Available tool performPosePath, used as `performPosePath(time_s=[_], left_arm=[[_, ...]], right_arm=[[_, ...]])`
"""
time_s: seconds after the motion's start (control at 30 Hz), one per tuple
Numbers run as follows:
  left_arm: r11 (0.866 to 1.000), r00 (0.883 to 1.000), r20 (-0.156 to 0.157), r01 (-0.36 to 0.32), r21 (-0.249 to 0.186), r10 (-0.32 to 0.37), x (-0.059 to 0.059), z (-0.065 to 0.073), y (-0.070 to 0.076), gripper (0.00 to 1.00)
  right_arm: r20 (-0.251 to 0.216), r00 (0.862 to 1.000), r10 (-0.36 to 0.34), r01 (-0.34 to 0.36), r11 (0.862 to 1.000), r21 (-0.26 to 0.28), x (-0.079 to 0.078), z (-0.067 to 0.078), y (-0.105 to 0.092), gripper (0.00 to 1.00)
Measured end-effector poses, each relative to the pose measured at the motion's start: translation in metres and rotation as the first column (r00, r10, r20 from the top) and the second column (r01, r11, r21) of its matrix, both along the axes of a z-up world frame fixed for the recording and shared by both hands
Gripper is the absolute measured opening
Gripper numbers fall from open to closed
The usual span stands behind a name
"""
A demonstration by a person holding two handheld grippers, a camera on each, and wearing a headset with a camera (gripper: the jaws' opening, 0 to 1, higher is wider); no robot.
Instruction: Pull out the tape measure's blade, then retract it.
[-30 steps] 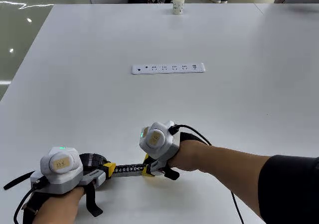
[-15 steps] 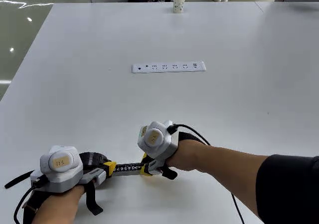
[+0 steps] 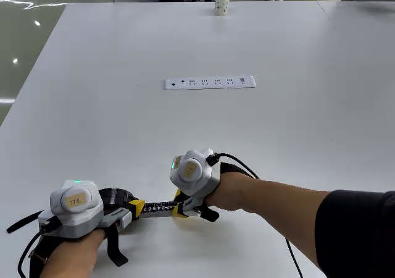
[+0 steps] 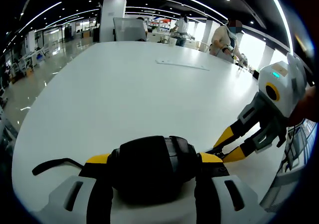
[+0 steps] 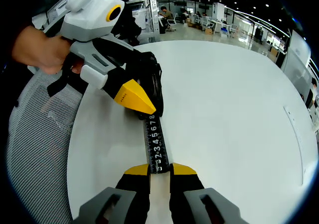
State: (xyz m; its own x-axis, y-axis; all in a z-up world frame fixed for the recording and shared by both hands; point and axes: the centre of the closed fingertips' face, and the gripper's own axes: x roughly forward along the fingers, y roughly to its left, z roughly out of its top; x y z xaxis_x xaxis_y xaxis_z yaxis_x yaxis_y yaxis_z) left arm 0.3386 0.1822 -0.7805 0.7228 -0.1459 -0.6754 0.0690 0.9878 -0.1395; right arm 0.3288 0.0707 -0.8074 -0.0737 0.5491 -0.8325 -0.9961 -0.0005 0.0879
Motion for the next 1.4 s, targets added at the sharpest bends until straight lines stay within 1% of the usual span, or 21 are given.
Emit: performPosePath(time_s=[0.63, 0.77, 0.8, 0.9, 0.93, 1.03, 1.1, 1.27, 1.4], left_arm=[[1.0, 1.0, 0.0, 0.0, -0.001, 0.0, 0.0, 0.0, 0.0, 0.62], [1.0, 1.0, 0.0, 0.0, -0.001, 0.0, 0.0, 0.0, 0.0, 0.62], [1.0, 1.0, 0.0, 0.0, -0.001, 0.0, 0.0, 0.0, 0.0, 0.62], [1.0, 1.0, 0.0, -0.001, -0.001, 0.001, 0.0, 0.0, 0.0, 0.62], [1.0, 1.0, 0.0, -0.001, -0.001, 0.001, 0.0, 0.0, 0.0, 0.62], [1.0, 1.0, 0.0, 0.0, -0.001, 0.0, 0.0, 0.0, 0.0, 0.62], [1.0, 1.0, 0.0, 0.001, -0.001, -0.001, 0.0, 0.0, 0.0, 0.62], [1.0, 1.0, -0.002, 0.001, -0.002, -0.001, 0.0, -0.001, 0.0, 0.62], [1.0, 1.0, -0.002, 0.001, -0.003, -0.001, 0.0, 0.0, 0.0, 0.62]], right_arm=[[-0.007, 1.0, -0.003, 0.003, 1.0, 0.008, -0.001, 0.0, 0.006, 0.11], [0.0, 1.0, 0.022, -0.022, 1.0, 0.006, -0.002, 0.0, 0.007, 0.1], [0.004, 0.999, 0.043, -0.043, 0.999, 0.007, -0.002, 0.0, 0.007, 0.1], [0.003, 0.999, 0.035, -0.035, 0.999, 0.0, -0.002, 0.001, 0.007, 0.1], [-0.007, 1.0, 0.018, -0.018, 1.0, 0.001, -0.001, 0.001, 0.008, 0.1], [-0.007, 1.0, 0.024, -0.024, 1.0, 0.003, -0.001, 0.0, 0.008, 0.1], [-0.015, 1.0, 0.006, -0.006, 1.0, 0.01, -0.001, 0.0, 0.009, 0.1], [-0.025, 1.0, -0.01, 0.01, 1.0, 0.016, -0.001, 0.001, 0.011, 0.1], [-0.025, 1.0, -0.01, 0.01, 1.0, 0.018, -0.001, 0.0, 0.013, 0.1]])
